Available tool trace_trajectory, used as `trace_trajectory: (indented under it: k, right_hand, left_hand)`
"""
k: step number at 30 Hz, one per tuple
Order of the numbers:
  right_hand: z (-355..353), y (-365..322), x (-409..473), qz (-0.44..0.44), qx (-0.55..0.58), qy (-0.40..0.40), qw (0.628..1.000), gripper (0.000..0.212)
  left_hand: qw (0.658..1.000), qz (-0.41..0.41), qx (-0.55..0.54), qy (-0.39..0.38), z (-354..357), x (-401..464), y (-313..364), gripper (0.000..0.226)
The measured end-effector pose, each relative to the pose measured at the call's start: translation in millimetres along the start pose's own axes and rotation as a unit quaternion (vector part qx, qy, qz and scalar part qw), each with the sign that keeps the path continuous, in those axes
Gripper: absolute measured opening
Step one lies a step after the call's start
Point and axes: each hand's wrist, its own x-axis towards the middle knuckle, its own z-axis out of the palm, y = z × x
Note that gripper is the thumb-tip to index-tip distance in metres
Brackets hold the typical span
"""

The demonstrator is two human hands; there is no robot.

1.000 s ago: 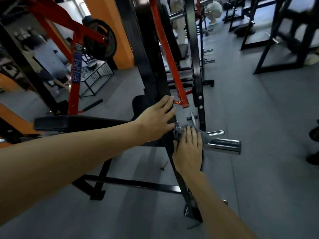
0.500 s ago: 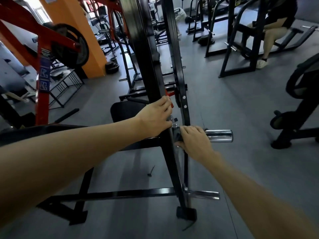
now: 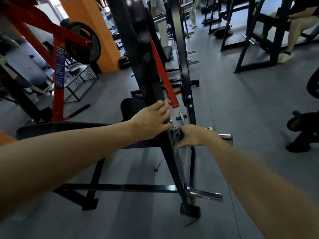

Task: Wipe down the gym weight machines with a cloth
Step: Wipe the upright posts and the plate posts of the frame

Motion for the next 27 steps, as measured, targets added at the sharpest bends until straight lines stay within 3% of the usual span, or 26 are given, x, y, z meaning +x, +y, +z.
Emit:
trace_trajectory:
  k: [2,4,7,11,13,15,16,17,19,20,21,22,24,26,27]
  right_hand:
    - [23,-2,-11,-0.001,-0.112,0.157,0.981,0.048]
    - [55,-9,-17,-0.018,-0.174,0.295,0.939,0.057]
    - [95,-17,-26,-0.021,-0.165,0.398,0.902,0.065]
    - [104,-11,-45,-0.108,-0.108,0.438,0.886,0.054]
    - [105,-11,-56,-0.093,0.017,0.412,0.906,0.039]
    - [109,-15,-67,0.01,0.22,0.365,0.904,0.016]
    - [108,-20,-71,0.08,0.35,0.331,0.873,0.009]
    - [107,-24,-71,0.142,0.482,0.303,0.81,0.009]
    - [100,-37,-76,0.202,0.682,0.269,0.649,0.01]
    - [97,-47,-75,0.201,0.724,0.272,0.601,0.009]
    - [95,-61,-76,0.192,0.734,0.284,0.586,0.008]
    - [94,-76,-79,0.178,0.704,0.308,0.614,0.007]
    - [100,-108,-78,0.135,0.567,0.398,0.708,0.008]
    - [108,-132,-69,0.028,0.309,0.515,0.799,0.027]
    - [114,-138,-55,-0.011,0.125,0.56,0.819,0.04]
  left_hand:
    - [1.0,0.003,-0.005,0.006,-2,0,-1,0.035]
    - [1.0,0.013,-0.006,0.01,-4,1,-3,0.038]
    - [1.0,0.022,-0.019,0.008,-11,2,-4,0.047]
    - [0.997,0.039,-0.057,0.019,-18,-5,0,0.045]
    - [0.995,0.058,-0.066,0.039,-13,-20,6,0.052]
    - [0.99,0.081,-0.098,0.06,-7,-40,11,0.049]
    - [0.987,0.084,-0.113,0.073,0,-49,16,0.044]
    - [0.985,0.088,-0.127,0.07,10,-58,22,0.04]
    - [0.983,0.055,-0.172,0.033,25,-72,34,0.039]
    - [0.977,0.018,-0.211,0.006,33,-77,39,0.042]
    - [0.966,-0.023,-0.257,-0.021,42,-81,45,0.047]
    - [0.952,-0.057,-0.295,-0.058,50,-84,50,0.051]
    - [0.917,-0.103,-0.364,-0.13,66,-90,58,0.059]
    - [0.887,-0.14,-0.413,-0.154,82,-91,69,0.069]
    - [0.876,-0.15,-0.432,-0.154,92,-94,75,0.072]
